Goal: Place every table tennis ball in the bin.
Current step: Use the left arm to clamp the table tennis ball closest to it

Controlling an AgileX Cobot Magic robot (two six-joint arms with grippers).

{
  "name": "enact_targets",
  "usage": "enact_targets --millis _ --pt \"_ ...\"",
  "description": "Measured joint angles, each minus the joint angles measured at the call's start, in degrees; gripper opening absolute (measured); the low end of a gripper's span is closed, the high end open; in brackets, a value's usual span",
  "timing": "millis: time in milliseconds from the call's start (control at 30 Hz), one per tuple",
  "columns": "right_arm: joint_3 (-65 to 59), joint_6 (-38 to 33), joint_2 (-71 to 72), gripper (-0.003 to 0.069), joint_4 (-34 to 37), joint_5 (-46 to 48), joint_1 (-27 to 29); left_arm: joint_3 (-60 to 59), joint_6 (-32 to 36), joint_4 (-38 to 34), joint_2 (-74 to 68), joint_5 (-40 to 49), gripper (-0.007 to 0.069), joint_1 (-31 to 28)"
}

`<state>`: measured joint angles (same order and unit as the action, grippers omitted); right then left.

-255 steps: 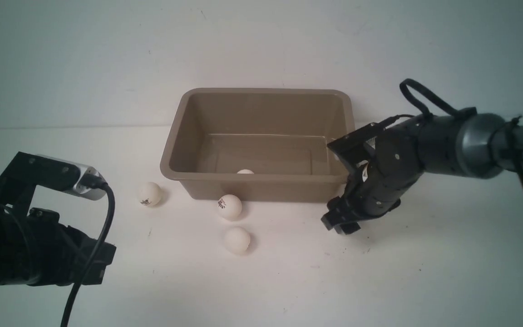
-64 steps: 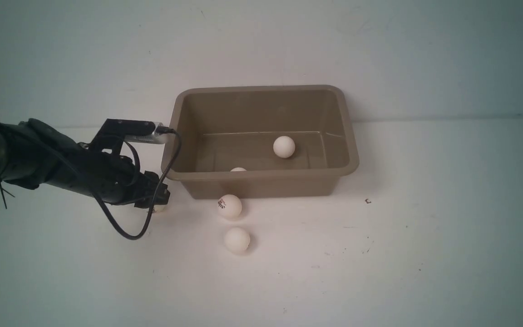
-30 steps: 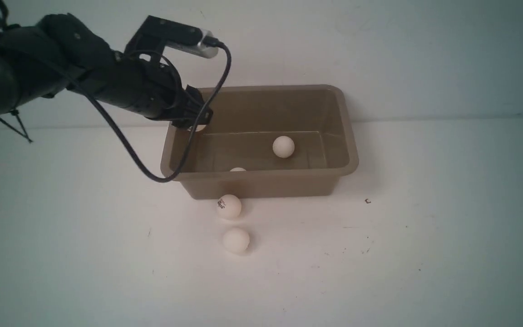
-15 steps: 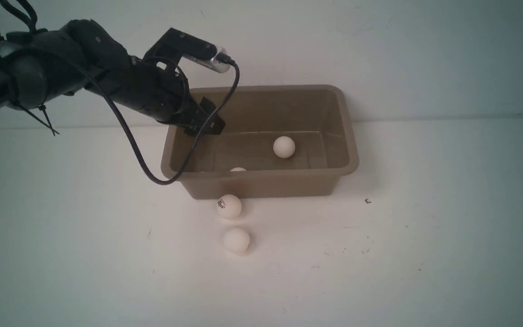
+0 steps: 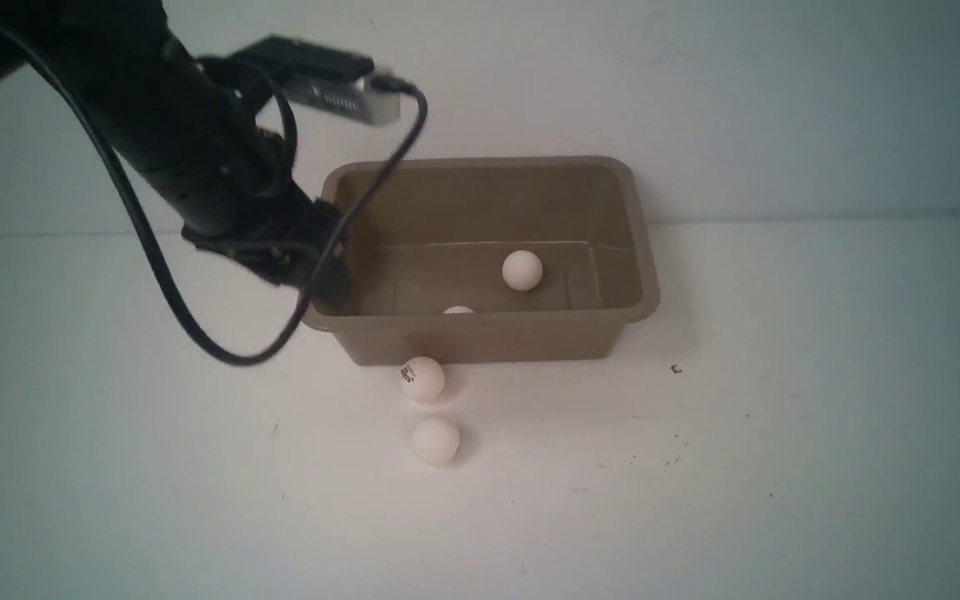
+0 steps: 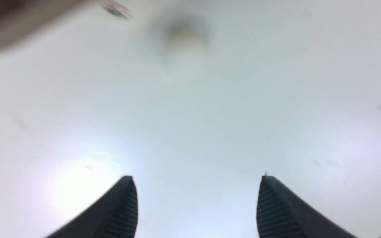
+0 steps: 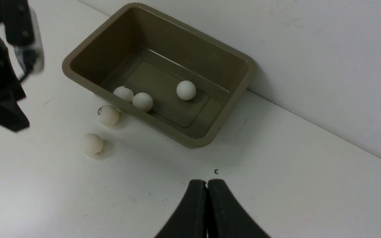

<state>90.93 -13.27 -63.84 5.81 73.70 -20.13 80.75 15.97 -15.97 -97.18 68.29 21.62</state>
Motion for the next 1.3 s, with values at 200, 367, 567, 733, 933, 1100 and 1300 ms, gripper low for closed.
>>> enact_targets --millis 200,367,567,733,933,1100,1300 --pt "0.0 -0.7 0.0 -0.0018 2.5 0.0 0.0 -4.4 -12.1 7.2 0.0 -14.5 0.0436 7.3" --pt "0.0 -1.4 0.0 -0.0018 4.7 0.0 0.0 -4.5 -16.8 11.1 -0.9 -16.6 0.0436 8.6" --pt "0.0 -2.8 0.0 -0.0018 4.9 0.0 0.0 -4.5 -17.2 11.7 -3.7 -18.2 0.0436 8.6" --pt "0.0 -3.2 0.0 -0.0018 5.1 0.0 0.0 -4.6 -17.2 11.7 -6.0 -20.4 0.0436 8.6" --pt "0.0 -4.0 0.0 -0.0018 5.3 0.0 0.0 -4.6 -17.5 11.7 -8.5 -23.1 0.0436 8.6" --pt "0.0 -4.1 0.0 -0.0018 5.3 0.0 0.0 -4.6 -17.4 11.7 -10.9 -25.5 0.0449 8.6" --pt "0.0 -4.2 0.0 -0.0018 5.4 0.0 0.0 -4.6 -17.2 11.7 -12.6 -26.8 0.049 8.6"
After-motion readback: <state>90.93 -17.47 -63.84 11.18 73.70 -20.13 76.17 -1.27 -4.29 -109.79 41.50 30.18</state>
